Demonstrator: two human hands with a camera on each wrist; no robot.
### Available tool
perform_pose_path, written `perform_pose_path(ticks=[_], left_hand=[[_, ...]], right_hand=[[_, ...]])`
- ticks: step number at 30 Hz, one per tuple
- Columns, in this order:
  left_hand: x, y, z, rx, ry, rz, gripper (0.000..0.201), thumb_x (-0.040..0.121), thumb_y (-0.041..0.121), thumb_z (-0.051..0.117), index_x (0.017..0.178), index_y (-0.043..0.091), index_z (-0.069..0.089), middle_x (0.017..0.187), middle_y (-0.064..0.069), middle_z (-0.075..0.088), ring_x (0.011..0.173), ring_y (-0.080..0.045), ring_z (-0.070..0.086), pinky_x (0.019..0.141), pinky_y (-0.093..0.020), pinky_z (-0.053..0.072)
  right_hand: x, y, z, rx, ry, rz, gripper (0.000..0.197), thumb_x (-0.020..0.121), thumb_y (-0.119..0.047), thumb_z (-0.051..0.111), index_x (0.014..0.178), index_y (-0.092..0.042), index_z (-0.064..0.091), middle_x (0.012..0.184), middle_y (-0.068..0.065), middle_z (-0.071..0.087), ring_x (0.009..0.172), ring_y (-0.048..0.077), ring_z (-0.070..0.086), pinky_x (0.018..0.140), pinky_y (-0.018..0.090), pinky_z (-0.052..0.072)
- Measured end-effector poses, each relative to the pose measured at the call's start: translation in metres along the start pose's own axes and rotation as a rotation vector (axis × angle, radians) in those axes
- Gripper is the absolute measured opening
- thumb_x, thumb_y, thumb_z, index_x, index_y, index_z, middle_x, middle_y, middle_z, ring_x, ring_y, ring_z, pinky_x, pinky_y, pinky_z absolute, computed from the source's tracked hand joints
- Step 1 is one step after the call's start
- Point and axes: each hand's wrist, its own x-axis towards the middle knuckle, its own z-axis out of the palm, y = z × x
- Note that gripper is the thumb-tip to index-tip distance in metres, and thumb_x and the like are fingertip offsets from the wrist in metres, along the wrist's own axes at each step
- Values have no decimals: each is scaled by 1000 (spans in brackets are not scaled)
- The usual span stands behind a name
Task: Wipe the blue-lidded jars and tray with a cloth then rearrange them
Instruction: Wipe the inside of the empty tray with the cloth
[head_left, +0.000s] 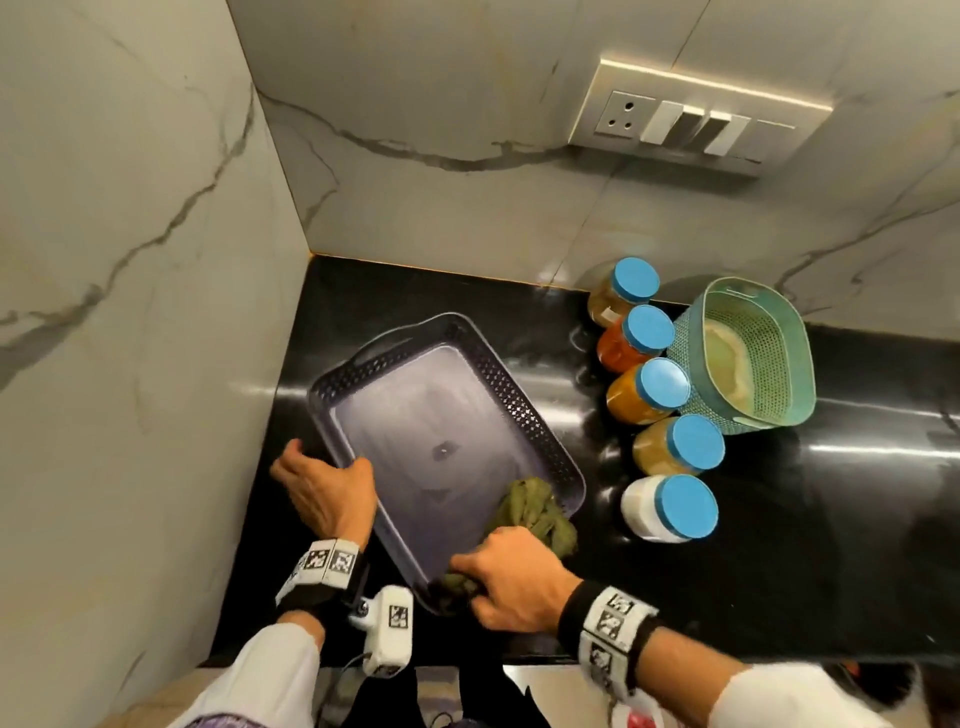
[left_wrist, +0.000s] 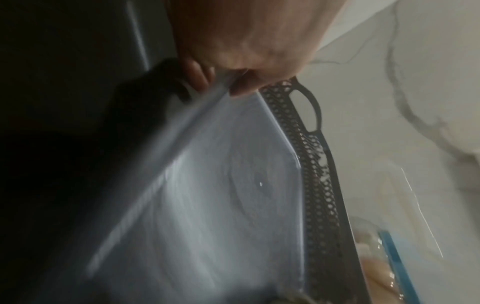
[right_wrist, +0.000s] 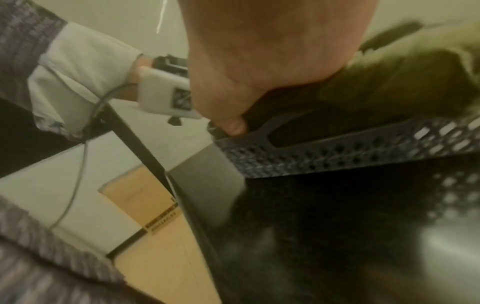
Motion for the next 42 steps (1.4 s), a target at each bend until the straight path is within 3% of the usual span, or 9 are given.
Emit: perform_pose_path(ticks=[2, 5, 10, 14, 19, 23, 27, 34, 42], left_hand=[[11, 4, -9, 85, 40, 184, 82, 67, 7, 81, 141, -4, 47, 140, -28, 47, 118, -48, 52, 101, -56, 44], [37, 31, -6, 218, -48, 392, 64, 64, 12, 83, 123, 1, 61, 127, -26, 56, 113, -47, 56, 93, -54, 47], [55, 58, 9, 393, -422, 337, 21, 77, 11, 81, 91, 5, 67, 97, -23, 69, 97, -46, 65, 81, -44, 50], [50, 35, 4, 203, -289, 265, 10, 74, -1, 74, 81, 5, 70, 78, -21, 71, 82, -45, 66, 76, -41, 49], [39, 36, 4, 48, -90, 144, 15, 73, -3, 71, 84, 6, 76, 85, -23, 76, 83, -43, 69, 78, -36, 50], [38, 34, 5, 2, -39, 80, 20, 71, -3, 72, 85, 8, 80, 88, -22, 78, 85, -45, 71, 78, -38, 53], [33, 36, 7, -24, -13, 49, 22, 71, -2, 70, 88, 9, 81, 90, -20, 80, 88, -42, 72, 79, -36, 53], [33, 26, 3, -101, 18, -23, 21, 71, 0, 69, 84, 11, 80, 87, -18, 80, 83, -40, 72, 74, -33, 52], [34, 3, -12, -177, 87, -106, 21, 71, 5, 70, 86, 20, 74, 90, -11, 79, 87, -38, 72, 82, -42, 59]], right_hand=[[-10, 30, -11, -127, -167, -48, 26, 66, -37, 57, 84, -19, 61, 74, 10, 70, 73, 40, 66, 67, 37, 54], [-20, 58, -39, -261, -335, -2, 28, 66, -34, 63, 85, -15, 70, 78, 14, 73, 77, 42, 70, 67, 37, 54], [-26, 73, -70, -348, -321, 167, 25, 73, -26, 72, 91, -8, 76, 94, 19, 77, 90, 42, 74, 70, 40, 55], [-38, 77, -63, -337, -302, 274, 21, 75, -16, 73, 93, -7, 76, 101, 18, 77, 94, 40, 74, 71, 37, 49], [-51, 52, -35, -208, -135, 403, 16, 85, -17, 64, 97, -11, 72, 105, 16, 75, 100, 39, 71, 77, 35, 44], [-60, 13, 29, 101, 236, 690, 20, 57, -35, 71, 61, -19, 60, 54, 5, 63, 48, 30, 64, 46, 31, 47], [-36, -26, 64, 379, 498, 765, 29, 67, -40, 50, 74, -21, 70, 58, 0, 66, 55, 29, 65, 53, 33, 51], [15, -82, 67, 551, 654, 456, 14, 62, -30, 57, 70, -19, 59, 65, -2, 65, 65, 23, 60, 66, 32, 44], [27, -50, 52, 387, 488, -9, 18, 70, -28, 61, 82, -14, 60, 75, 3, 66, 73, 32, 61, 72, 40, 47]])
